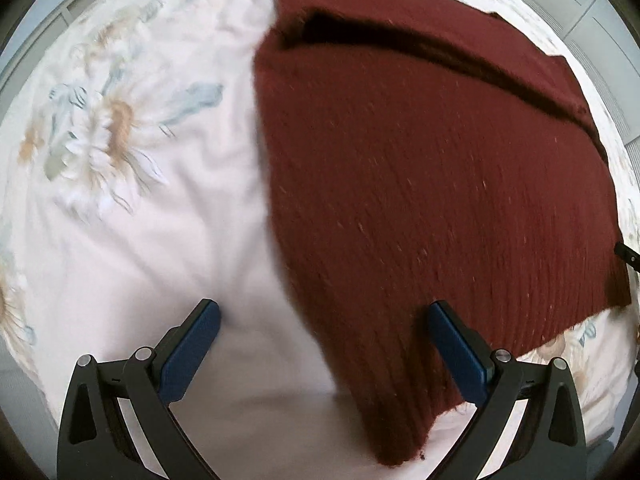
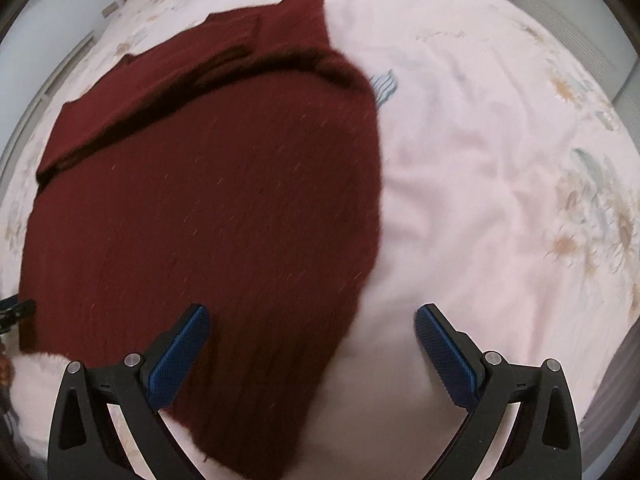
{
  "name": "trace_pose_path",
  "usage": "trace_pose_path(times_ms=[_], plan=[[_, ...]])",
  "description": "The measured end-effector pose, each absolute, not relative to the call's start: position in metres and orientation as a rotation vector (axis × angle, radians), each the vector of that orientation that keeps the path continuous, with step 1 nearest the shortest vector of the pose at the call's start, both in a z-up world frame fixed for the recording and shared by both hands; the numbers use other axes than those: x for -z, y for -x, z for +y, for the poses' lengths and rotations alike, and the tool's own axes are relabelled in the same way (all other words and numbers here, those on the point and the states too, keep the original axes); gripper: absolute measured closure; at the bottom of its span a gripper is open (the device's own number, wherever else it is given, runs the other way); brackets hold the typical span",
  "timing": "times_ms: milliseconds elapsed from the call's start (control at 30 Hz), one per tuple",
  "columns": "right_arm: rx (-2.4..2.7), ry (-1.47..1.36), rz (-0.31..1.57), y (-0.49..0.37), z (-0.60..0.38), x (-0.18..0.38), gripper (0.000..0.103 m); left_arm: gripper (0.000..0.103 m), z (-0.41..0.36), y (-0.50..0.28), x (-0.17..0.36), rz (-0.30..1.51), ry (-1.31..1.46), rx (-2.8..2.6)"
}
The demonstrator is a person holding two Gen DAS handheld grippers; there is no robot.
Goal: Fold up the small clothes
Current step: 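Grasp the sweater hem with both grippers and lift it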
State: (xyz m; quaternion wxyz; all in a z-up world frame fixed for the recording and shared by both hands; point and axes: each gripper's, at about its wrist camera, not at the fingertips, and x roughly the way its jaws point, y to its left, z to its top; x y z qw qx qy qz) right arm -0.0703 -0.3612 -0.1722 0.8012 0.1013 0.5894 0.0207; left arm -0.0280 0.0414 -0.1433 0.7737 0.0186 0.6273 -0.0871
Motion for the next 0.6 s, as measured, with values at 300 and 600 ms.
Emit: trace_pose_path(times_ms=[300,600], plan=[[-0.101,-0.190,1.301,0.077,-0.348,0.174,0.047,0.027,0.007,0.033,0.146,1.348,-0.081,0.261],[-0.174,-0.254,1.235,0.072,-0.362,0.138,0.090,0.091,0.003,0.021,0.121,1.319,0.032,0.336]])
